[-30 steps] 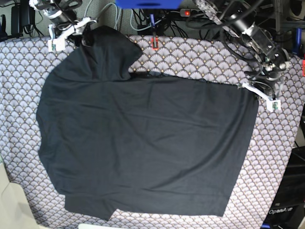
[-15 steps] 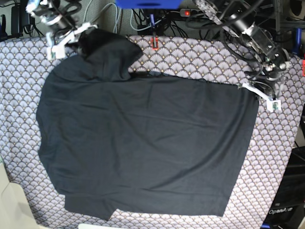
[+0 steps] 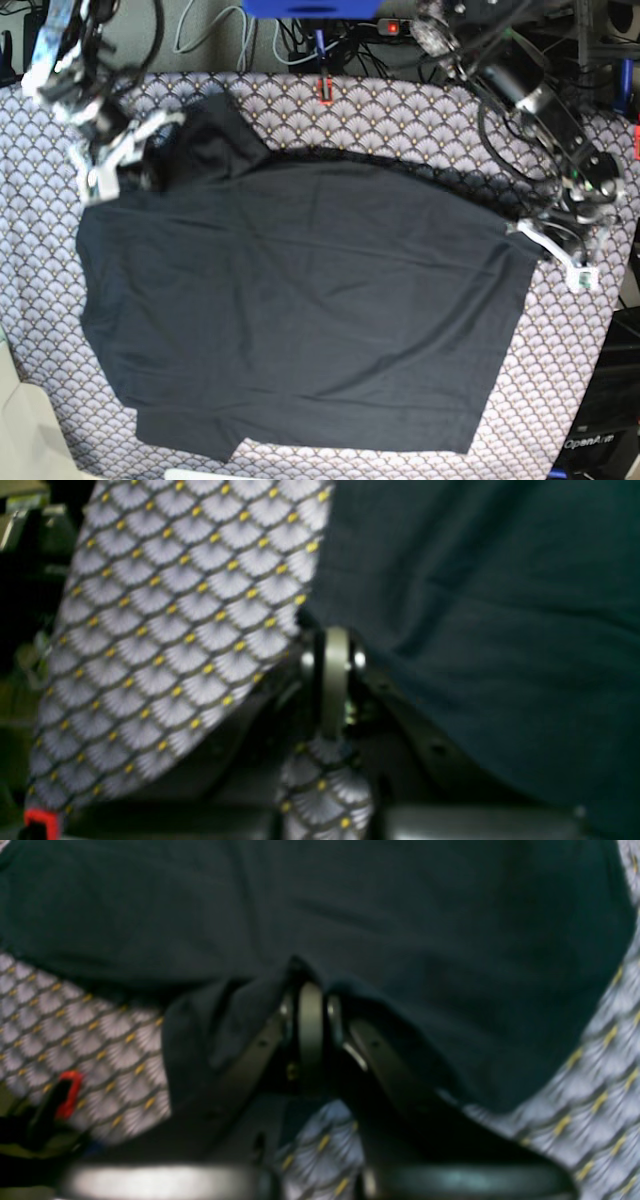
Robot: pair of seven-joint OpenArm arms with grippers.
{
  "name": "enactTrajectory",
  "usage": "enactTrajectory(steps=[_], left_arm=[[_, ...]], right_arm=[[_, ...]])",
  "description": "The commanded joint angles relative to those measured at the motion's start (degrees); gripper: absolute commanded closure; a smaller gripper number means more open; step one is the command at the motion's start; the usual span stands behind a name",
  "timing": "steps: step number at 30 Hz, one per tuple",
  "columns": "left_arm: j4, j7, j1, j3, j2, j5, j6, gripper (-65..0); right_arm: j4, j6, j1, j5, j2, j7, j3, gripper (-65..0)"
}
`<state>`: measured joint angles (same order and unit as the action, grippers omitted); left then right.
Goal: Fold the T-shirt properly
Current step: 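Lift the shoulders and pull both grippers toward the hem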
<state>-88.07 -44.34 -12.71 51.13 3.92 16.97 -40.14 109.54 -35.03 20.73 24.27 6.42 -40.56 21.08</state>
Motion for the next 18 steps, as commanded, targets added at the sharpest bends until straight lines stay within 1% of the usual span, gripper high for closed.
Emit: enactTrajectory(steps=[1, 3, 5, 9, 12, 15, 18], left_arm=[[-1.0, 1.5, -1.9, -0.3, -0.7, -0.9, 0.1, 0.0], [-0.9, 1.2, -3.4, -0.4, -1.4, -0.9, 0.1, 0.0], [0.9, 1.1, -5.0, -0.4, -1.8, -0.9, 0.1, 0.0], [6.2, 1.1, -8.2, -0.4, -2.6, -0.9, 0.1, 0.0], [10.1, 1.4, -9.5, -0.6, -3.3, -0.9, 0.1, 0.0], [14.1, 1.9, -10.6, -2.7, -3.6, -0.9, 0.1, 0.0], [17.7, 1.9, -13.4, -3.3, -4.5, -0.9, 0.1, 0.0]], right_arm=[[0.9, -0.2, -2.2, 0.9, 1.0, 0.5, 0.2, 0.0], [0.7, -0.2, -5.7, 0.9, 2.6, -1.8, 0.2, 0.0], [-0.2, -0.2, -8.8, 0.9, 3.5, -3.5, 0.2, 0.0], [-4.3, -0.2, -14.6, 0.9, 5.4, -5.6, 0.2, 0.0], [-8.1, -0.2, -17.8, 0.9, 6.6, -5.6, 0.1, 0.0], [-12.9, -0.2, -21.0, 0.9, 8.0, -4.8, -0.1, 0.0], [-18.7, -0.2, -25.5, 0.9, 8.9, -4.6, -0.3, 0.0]])
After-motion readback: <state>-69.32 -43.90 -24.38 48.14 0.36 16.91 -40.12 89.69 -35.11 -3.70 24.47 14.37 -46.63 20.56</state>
